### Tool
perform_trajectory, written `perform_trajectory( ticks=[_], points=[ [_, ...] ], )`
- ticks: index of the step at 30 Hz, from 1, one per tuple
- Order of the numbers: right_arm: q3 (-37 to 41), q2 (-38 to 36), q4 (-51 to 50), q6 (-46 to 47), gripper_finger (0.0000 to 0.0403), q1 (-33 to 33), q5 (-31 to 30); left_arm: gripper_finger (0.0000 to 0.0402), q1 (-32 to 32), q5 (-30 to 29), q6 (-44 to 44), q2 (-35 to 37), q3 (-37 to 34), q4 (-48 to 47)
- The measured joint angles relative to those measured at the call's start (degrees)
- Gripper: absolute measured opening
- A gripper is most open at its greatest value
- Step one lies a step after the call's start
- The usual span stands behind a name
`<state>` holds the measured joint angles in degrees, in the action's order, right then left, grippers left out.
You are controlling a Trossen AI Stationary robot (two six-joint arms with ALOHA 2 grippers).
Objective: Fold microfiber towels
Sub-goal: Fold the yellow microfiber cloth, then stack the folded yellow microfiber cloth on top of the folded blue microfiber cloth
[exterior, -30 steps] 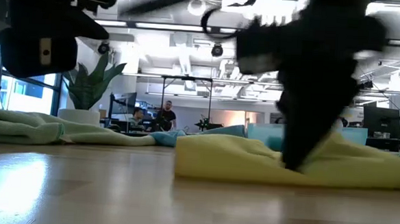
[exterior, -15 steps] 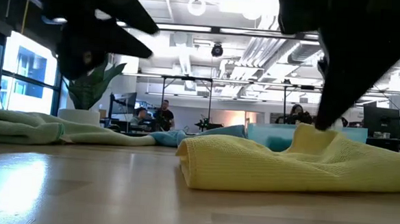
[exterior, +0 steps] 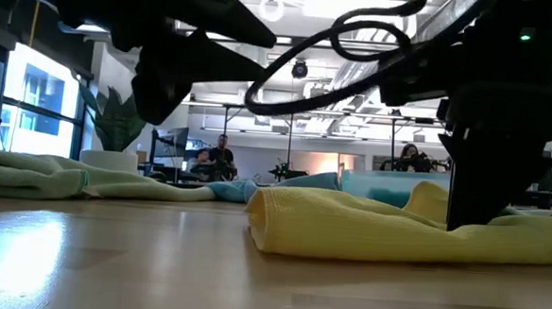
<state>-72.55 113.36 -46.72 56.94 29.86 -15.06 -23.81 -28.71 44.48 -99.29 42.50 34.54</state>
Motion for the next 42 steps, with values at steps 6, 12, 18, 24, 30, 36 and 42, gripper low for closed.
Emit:
perform_trajectory(
  ticks=[6, 12, 18, 24, 30, 36, 42],
  points=[
    [0.1, -0.5, -0.5, -0.3, 0.0187, -3.6, 8.3, 0.0117, 0.0, 2.2, 2.5, 0.0, 0.0, 0.0],
    [0.5, -6.1, -4.2, -0.4, 0.0187, -7.1, 13.2, 0.0117, -2.1, 4.5, 4.4, 0.0, 0.0, 0.1],
    [0.4, -15.0, -6.7, 1.1, 0.0187, -8.9, 10.0, 0.0117, -4.2, 4.2, 4.8, 0.0, 0.0, 1.4],
    [0.4, -19.7, -12.1, 5.6, 0.0190, -8.9, 9.5, 0.0117, -3.7, 2.5, 3.7, 0.0, 0.0, 1.7],
    [0.4, -25.5, -15.8, 10.1, 0.0191, -8.8, 15.4, 0.0117, -2.4, 2.3, -5.3, 0.0, 2.2, 1.4],
    [0.3, -33.4, -20.3, 11.7, 0.0191, -8.9, 16.4, 0.0117, -1.5, 2.0, -13.2, -1.6, 6.1, 0.7],
    [1.4, -35.0, -20.2, 10.2, 0.0191, -11.4, 13.5, 0.0117, 1.2, 2.8, -13.4, -6.5, 9.1, 0.4]
  ],
)
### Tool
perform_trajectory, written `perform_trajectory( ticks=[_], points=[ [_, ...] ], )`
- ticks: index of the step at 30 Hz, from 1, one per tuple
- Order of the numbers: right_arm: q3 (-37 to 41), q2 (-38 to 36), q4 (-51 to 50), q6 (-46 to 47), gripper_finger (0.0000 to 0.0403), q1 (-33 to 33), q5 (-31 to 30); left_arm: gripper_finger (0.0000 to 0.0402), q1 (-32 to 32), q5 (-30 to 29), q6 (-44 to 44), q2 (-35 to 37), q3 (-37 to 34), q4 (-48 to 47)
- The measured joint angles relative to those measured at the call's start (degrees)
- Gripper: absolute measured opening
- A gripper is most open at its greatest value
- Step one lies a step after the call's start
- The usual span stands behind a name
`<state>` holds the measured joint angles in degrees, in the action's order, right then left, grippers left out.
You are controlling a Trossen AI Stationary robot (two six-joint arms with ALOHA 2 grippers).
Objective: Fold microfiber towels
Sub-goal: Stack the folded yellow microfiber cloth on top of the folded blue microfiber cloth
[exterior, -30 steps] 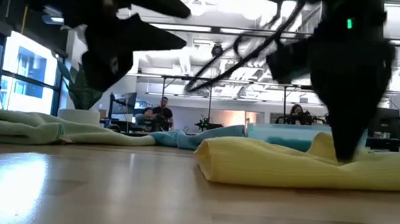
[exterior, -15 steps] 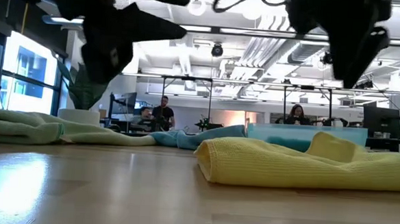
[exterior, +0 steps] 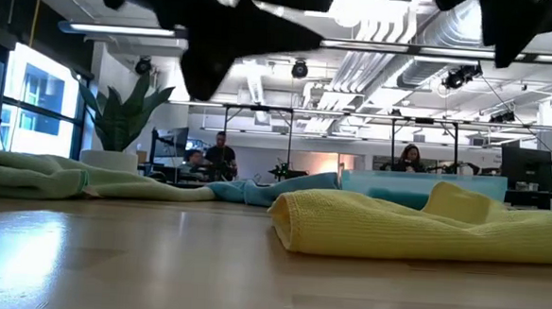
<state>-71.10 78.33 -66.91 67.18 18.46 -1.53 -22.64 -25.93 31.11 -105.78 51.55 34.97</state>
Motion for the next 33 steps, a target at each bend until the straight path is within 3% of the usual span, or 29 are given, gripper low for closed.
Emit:
perform_trajectory(
  ticks=[8, 11, 14, 17, 21, 25, 33],
  points=[
    [17.4, -3.0, 15.1, -0.4, 0.0191, -3.6, 9.6, 0.0117, 4.3, 5.3, -0.9, -6.0, 6.8, 0.0],
    [26.2, -6.8, 28.7, 0.7, 0.0191, -5.0, 12.5, 0.0117, 5.7, 7.5, -2.1, -7.9, 9.3, -0.1],
    [34.2, -9.7, 42.5, 5.1, 0.0191, -6.1, 11.8, 0.0117, 7.0, 9.5, -2.2, -9.8, 11.6, -0.7],
    [39.4, -10.9, 47.8, 8.7, 0.0191, -6.6, 7.5, 0.0117, 8.2, 11.9, -1.1, -11.9, 13.7, -0.3],
    [42.2, -10.3, 48.7, 11.4, 0.0191, -7.0, 4.9, 0.0117, 9.7, 13.0, 0.2, -14.7, 15.9, -1.2],
    [42.3, -9.3, 52.5, 10.8, 0.0196, -6.9, 6.4, 0.0117, 10.9, 13.4, 0.7, -16.4, 18.4, -4.5],
    [42.3, -4.9, 54.5, 9.9, 0.0248, -7.7, 8.2, 0.0117, 11.7, 13.5, 3.0, -17.5, 20.4, -16.7]
  ],
)
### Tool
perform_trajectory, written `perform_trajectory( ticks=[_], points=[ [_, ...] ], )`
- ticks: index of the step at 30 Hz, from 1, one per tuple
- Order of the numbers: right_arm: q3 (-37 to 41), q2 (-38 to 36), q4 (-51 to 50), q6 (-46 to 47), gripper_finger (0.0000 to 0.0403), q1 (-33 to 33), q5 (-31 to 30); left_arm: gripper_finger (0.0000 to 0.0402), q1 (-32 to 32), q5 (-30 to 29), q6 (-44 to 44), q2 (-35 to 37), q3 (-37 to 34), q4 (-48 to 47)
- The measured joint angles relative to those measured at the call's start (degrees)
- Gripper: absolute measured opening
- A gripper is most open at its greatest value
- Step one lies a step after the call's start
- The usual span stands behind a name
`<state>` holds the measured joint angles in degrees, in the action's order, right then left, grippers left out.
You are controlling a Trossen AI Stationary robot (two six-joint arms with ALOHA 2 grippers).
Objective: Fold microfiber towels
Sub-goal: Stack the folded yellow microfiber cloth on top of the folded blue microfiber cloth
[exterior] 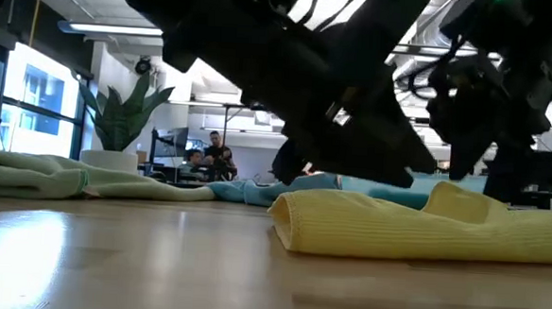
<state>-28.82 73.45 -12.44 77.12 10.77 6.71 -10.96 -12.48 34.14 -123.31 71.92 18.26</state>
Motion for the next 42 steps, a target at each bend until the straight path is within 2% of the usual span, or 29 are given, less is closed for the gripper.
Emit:
perform_trajectory(
  ticks=[4, 13, 31, 36, 42],
  points=[
    [0.0, 3.5, 2.8, 0.0, 0.0263, 0.0, 2.0, 0.0117, -0.1, -0.1, 0.3, -0.1, 0.0, -5.1],
    [-0.1, 8.7, 8.0, -1.3, 0.0264, 0.3, 1.1, 0.0117, -0.2, -0.4, 4.5, -0.1, 0.2, -12.4],
    [-0.1, 12.3, 16.9, -5.5, 0.0261, 0.3, -0.4, 0.0117, 1.3, -1.9, 5.3, 0.0, 0.1, -13.7],
    [0.0, 12.5, 16.8, -5.6, 0.0223, 0.3, -1.1, 0.0117, 1.4, -2.1, 5.3, -0.1, 0.0, -13.6],
    [0.0, 12.5, 14.8, -4.1, 0.0111, 0.3, -1.8, 0.0117, 1.4, -3.0, 5.3, -0.2, 0.0, -13.6]
  ],
)
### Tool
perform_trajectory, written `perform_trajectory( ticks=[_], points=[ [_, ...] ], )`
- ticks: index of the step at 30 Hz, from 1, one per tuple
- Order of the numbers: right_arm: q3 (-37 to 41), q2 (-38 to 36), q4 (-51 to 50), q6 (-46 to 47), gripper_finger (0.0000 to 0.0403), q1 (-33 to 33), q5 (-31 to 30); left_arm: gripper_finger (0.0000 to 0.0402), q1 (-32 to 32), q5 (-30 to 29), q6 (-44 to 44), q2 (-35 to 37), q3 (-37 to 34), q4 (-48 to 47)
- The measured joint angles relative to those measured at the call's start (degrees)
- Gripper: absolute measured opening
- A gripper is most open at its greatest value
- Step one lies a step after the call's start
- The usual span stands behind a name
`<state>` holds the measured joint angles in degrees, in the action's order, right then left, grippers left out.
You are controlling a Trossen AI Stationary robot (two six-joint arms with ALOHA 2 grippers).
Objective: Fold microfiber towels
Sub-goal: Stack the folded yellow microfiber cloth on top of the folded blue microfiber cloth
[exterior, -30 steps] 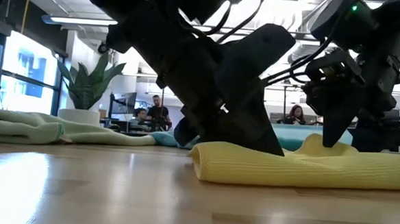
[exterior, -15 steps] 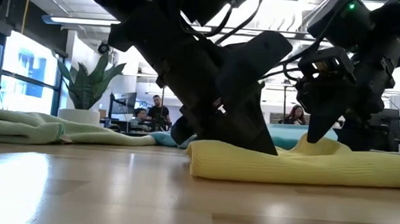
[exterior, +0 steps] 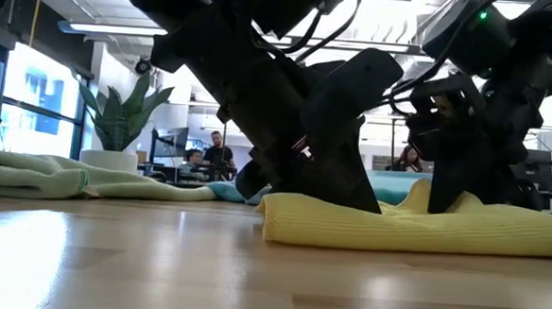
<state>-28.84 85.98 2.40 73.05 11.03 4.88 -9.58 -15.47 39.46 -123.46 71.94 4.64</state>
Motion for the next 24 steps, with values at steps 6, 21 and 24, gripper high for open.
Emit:
perform_trajectory(
  ticks=[6, 21, 24],
  points=[
    [0.1, 0.0, -0.5, 1.1, 0.0009, 0.0, -1.4, 0.0117, 0.2, -0.5, 2.5, -0.1, -0.1, 0.8],
    [-3.2, -9.7, -6.1, -1.1, 0.0001, -1.2, 2.1, 0.0117, 0.1, -2.0, -3.2, 18.0, -0.2, -6.4],
    [-7.3, -13.6, -12.1, -5.9, 0.0001, -2.9, 1.7, 0.0117, 0.0, -3.6, -4.3, 22.1, -0.1, -7.5]
  ],
)
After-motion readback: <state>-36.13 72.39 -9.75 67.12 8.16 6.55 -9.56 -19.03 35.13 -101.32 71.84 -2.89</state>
